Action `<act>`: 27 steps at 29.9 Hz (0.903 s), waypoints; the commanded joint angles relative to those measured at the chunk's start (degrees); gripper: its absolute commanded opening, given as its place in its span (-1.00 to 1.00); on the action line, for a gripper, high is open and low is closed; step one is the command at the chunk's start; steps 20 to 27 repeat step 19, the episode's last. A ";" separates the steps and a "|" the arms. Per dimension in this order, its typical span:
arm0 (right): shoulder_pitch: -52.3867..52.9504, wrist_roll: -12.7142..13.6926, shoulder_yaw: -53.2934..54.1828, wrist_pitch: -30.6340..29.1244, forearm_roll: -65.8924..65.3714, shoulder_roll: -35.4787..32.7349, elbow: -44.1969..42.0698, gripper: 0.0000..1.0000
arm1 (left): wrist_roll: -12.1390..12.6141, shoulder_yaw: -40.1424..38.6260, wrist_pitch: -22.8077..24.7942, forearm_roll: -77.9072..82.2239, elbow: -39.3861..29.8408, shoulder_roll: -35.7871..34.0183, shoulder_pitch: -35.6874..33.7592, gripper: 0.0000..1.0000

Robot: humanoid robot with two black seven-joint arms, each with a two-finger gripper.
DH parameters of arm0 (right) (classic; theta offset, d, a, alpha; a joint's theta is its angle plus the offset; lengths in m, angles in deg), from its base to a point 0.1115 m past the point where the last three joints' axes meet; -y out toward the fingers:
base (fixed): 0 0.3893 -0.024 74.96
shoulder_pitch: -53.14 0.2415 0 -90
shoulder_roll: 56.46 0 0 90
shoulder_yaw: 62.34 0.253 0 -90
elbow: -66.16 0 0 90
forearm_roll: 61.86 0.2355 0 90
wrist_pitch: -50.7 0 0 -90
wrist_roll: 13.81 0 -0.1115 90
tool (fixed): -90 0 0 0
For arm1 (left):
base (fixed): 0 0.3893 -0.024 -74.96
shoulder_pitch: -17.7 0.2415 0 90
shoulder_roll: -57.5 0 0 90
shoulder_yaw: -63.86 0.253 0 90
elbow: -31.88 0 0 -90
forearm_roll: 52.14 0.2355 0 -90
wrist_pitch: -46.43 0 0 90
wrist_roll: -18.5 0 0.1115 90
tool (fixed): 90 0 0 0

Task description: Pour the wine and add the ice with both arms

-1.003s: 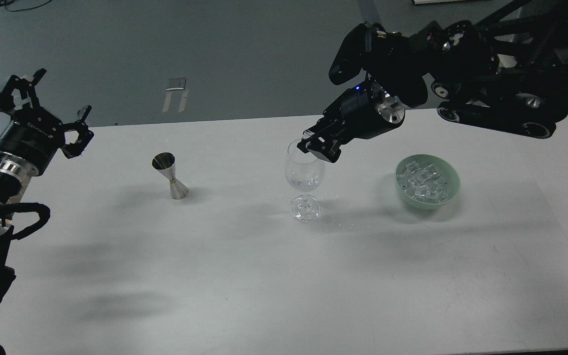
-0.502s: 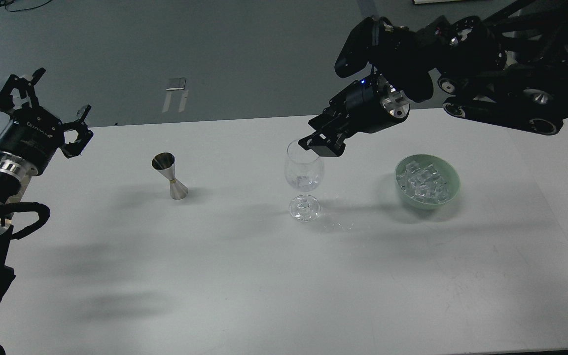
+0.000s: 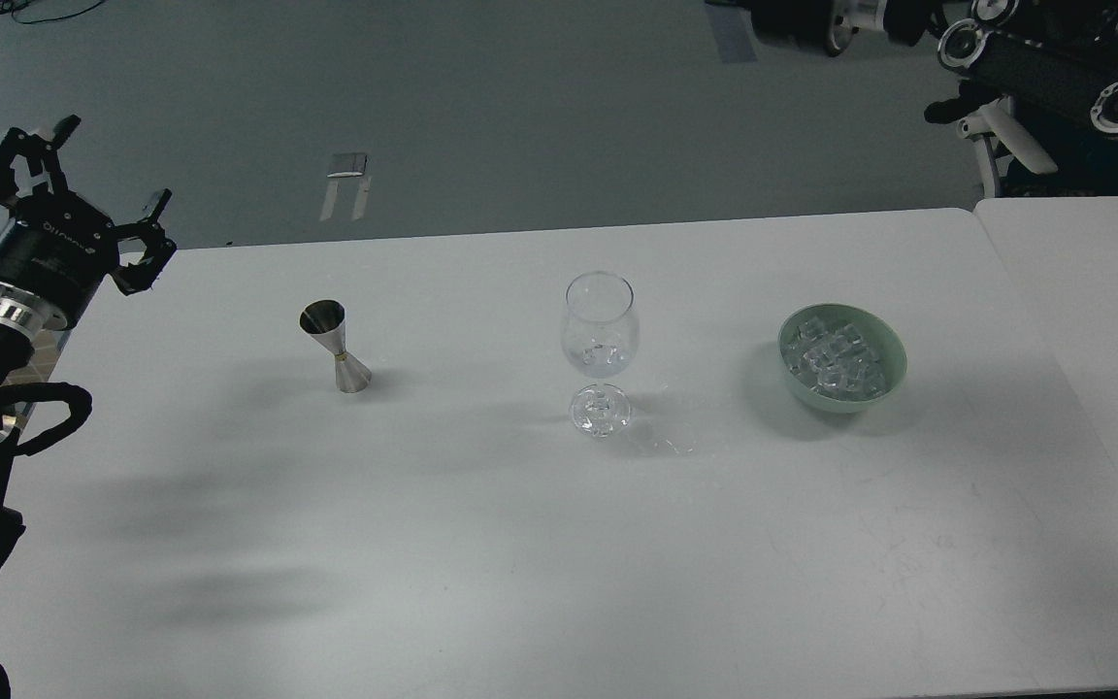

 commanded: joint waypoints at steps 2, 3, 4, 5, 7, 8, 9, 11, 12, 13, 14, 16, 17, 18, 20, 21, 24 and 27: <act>-12.38 -0.09 17.31 0.15 5.88 0.18 -0.13 0.93 | -0.17 0.09 0.00 1.78 0.81 0.52 -0.97 0.96; -15.38 -0.27 20.67 0.07 7.20 0.97 -0.39 0.95 | -0.17 0.09 0.00 2.48 0.99 0.61 -1.32 0.96; -16.71 -0.36 21.83 -0.02 8.08 1.59 -0.74 0.98 | -0.17 0.09 0.00 2.75 1.16 0.70 -1.58 0.96; -18.90 -0.62 23.76 -0.20 10.61 3.16 -1.79 0.98 | -0.34 0.52 0.00 3.19 2.04 0.88 -2.37 0.96; -20.58 -0.88 25.18 -0.46 13.70 4.40 -3.11 0.98 | -0.52 1.75 0.00 3.28 3.27 1.58 -3.51 0.96; -21.90 -1.32 26.58 -1.16 16.76 5.19 -4.86 0.98 | -0.87 3.24 0.00 3.37 4.75 1.84 -5.00 0.96; -22.52 -1.58 27.46 -1.86 18.01 5.63 -5.74 0.98 | -1.22 3.95 0.00 3.28 5.47 1.84 -5.80 0.96; -25.59 -2.46 31.23 -5.63 20.74 8.34 -8.90 0.98 | -2.71 6.84 0.00 3.28 8.01 1.84 -8.17 0.96; -26.21 -2.55 32.47 -6.69 20.75 9.23 -9.70 0.98 | -2.98 7.64 0.00 3.28 8.63 1.76 -8.79 0.96; -27.17 -2.55 34.92 -8.18 20.75 10.72 -11.27 0.98 | -3.51 9.39 0.00 3.28 9.68 1.76 -10.18 0.96; -27.53 -2.55 35.99 -8.81 20.75 11.25 -11.98 0.98 | -3.86 10.36 0.00 3.28 10.13 1.84 -10.89 0.96; -28.32 -2.55 38.35 -10.30 20.83 12.57 -14.00 0.98 | -4.91 13.16 0.00 3.28 11.35 1.84 -12.74 0.96; -28.59 -2.64 39.59 -11.18 20.83 13.62 -15.32 0.98 | -6.13 15.10 0.00 3.28 12.32 1.84 -13.79 0.96; -28.94 -2.78 40.03 -11.53 21.01 14.24 -16.03 0.98 | -6.84 16.07 0.00 3.20 12.76 1.84 -14.32 0.96; -29.29 -2.78 40.47 -11.97 21.01 15.20 -16.90 0.98 | -7.89 17.13 0.00 3.19 13.20 1.84 -15.20 0.96; -29.29 -2.78 40.47 -11.97 21.01 15.20 -16.90 0.98 | -7.89 17.13 0.00 3.19 13.20 1.84 -15.20 0.96; -29.29 -2.78 40.47 -11.97 21.01 15.20 -16.90 0.98 | -7.89 17.13 0.00 3.19 13.20 1.84 -15.20 0.96; -29.29 -2.78 40.47 -11.97 21.01 15.20 -16.90 0.98 | -7.89 17.13 0.00 3.19 13.20 1.84 -15.20 0.96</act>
